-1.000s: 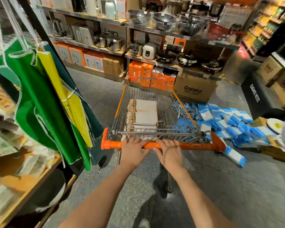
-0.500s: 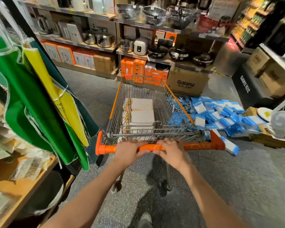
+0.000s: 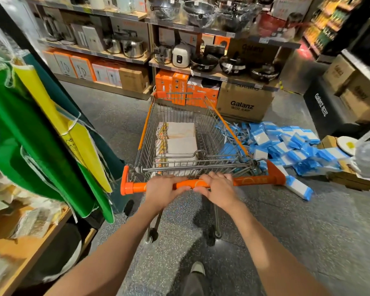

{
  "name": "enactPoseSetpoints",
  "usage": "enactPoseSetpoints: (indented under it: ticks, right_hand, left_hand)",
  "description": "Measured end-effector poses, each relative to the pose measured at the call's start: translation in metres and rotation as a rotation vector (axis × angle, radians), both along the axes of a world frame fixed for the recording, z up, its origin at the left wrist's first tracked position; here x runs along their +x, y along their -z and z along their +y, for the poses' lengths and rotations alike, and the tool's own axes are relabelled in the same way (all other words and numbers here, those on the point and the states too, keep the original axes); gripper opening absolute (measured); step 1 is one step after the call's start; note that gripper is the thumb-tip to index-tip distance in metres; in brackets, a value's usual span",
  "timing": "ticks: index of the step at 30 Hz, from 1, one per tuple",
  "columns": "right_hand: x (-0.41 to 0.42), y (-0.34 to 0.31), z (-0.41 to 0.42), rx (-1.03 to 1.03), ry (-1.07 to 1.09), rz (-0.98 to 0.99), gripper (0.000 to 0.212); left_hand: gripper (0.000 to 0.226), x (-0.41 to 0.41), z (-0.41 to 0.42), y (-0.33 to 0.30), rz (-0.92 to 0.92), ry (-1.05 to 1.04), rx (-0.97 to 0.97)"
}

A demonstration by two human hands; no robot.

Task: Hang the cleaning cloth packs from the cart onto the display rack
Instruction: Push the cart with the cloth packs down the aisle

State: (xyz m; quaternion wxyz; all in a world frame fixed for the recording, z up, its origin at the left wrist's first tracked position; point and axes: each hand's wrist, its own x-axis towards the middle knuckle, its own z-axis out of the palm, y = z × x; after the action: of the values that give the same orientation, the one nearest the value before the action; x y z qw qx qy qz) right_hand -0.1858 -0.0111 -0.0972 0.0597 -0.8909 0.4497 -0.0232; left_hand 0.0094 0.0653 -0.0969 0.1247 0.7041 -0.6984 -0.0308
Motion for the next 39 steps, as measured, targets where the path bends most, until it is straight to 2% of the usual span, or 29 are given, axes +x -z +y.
enactPoseSetpoints:
  ticks: [4, 9, 11, 16, 25, 33, 39]
  right_hand:
    - [0.007, -0.001, -0.022, 0.018, -0.017, -0.051, 0.047]
    - [0.014, -0.009, -0.055, 0.144, -0.048, -0.119, 0.038]
    - [0.011, -0.012, -0.072, 0.171, -0.061, -0.091, 0.04]
    - [0.01, -0.009, -0.111, 0.081, -0.045, 0.03, 0.056]
    - [0.009, -0.003, -0.182, 0.071, -0.134, 0.008, 0.059]
    - [0.013, -0.009, -0.225, 0.115, -0.183, 0.013, 0.053]
    - [0.018, -0.009, -0.253, 0.131, -0.215, 0.038, 0.056]
  left_hand:
    - [0.058, 0.006, -0.022, -0.001, -0.001, -0.021, 0.017]
    - [0.064, 0.013, -0.049, -0.004, 0.022, -0.064, -0.005]
    - [0.066, 0.014, -0.061, -0.006, 0.028, -0.07, -0.027]
    - [0.058, 0.014, -0.091, -0.005, 0.038, -0.089, -0.06]
    - [0.09, 0.003, -0.144, -0.006, -0.007, -0.168, -0.111]
    - [0.082, 0.001, -0.181, -0.005, 0.02, -0.256, -0.037]
    - [0.07, 0.003, -0.203, 0.005, 0.017, -0.256, -0.14]
